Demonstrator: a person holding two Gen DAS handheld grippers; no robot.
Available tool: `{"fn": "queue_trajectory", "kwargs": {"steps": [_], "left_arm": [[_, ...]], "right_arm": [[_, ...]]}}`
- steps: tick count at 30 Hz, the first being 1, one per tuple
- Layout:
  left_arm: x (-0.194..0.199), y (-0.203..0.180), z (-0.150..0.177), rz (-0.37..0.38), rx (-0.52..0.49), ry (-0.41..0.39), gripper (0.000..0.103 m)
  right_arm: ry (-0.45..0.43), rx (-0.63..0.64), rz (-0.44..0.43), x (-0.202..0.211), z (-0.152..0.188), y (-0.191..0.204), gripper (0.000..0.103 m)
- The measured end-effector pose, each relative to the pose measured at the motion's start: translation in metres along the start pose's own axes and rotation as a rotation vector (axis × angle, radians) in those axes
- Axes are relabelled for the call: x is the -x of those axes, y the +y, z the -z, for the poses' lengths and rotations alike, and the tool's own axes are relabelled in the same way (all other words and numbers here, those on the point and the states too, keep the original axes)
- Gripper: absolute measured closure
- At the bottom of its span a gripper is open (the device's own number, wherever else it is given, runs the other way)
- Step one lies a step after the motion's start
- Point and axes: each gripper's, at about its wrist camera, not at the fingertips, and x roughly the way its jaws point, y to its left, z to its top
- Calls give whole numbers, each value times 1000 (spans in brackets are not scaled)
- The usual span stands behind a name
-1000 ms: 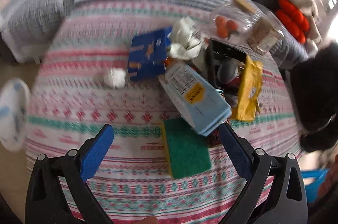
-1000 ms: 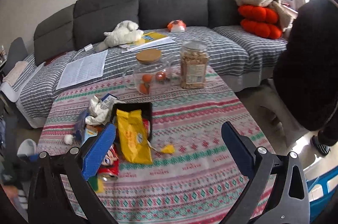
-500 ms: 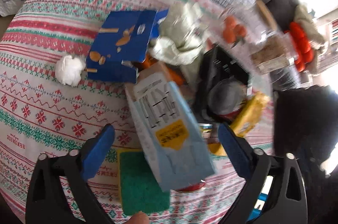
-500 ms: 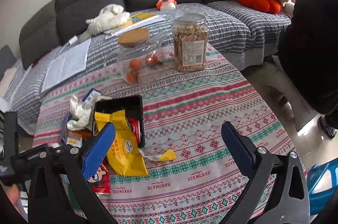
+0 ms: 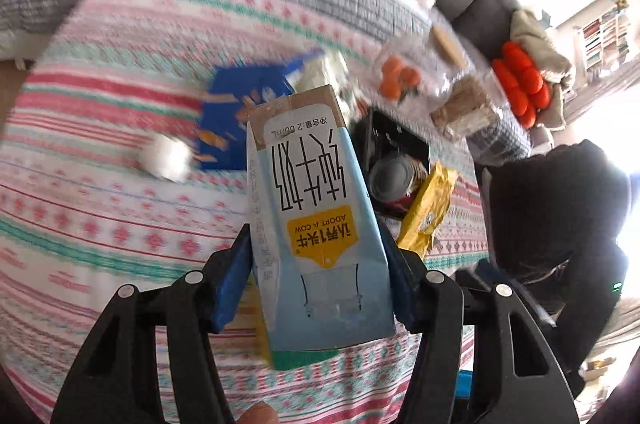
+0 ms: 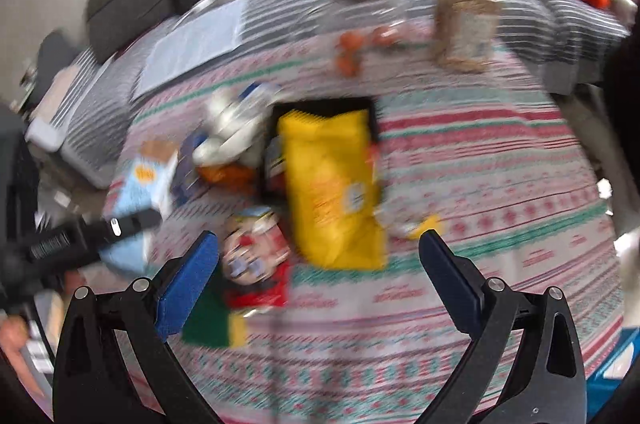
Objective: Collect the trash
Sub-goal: 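Grasp the light-blue milk carton with the left tool while the right tool grasps the green sponge, then carry carton and sponge to the white bucket and release both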
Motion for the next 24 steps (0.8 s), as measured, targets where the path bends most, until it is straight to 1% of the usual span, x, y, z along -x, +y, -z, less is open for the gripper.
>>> {"fn": "queue_trajectory", "kwargs": {"steps": [1, 2, 3, 6, 8, 13, 14, 16, 17, 21, 24], "left_arm": [[9, 3, 1, -10, -2, -21, 44], [18, 8, 2, -24, -3, -43, 44], [28, 14, 3, -45, -3, -68, 44], [46, 30, 3, -79, 19, -111, 44], [52, 39, 1, -91, 36, -126, 44], [66, 58, 4, -108, 74, -147, 44], [69, 62, 4, -111, 82, -152, 44], [75, 69, 6, -117, 91, -160, 44], [80, 73, 6, -122, 94, -167, 44], [100, 89, 7, -132, 110, -204, 44], [120, 102, 8, -142, 124, -248, 44]], "right_arm": [[31, 18, -22, -4, 4, 8, 7], [83, 47, -46, -12, 11, 20, 8], [115, 67, -53, -17, 16, 28, 10], [216, 135, -43, -40, 36, 55, 14], [254, 165, -20, -54, 47, 71, 17], [236, 174, 42, -73, 51, 87, 19], [234, 173, 53, -77, 50, 88, 25], [241, 169, 74, -85, 49, 89, 42], [246, 167, 81, -88, 50, 89, 46], [207, 174, 89, -87, 48, 94, 49], [185, 183, 55, -74, 52, 103, 50]]}}
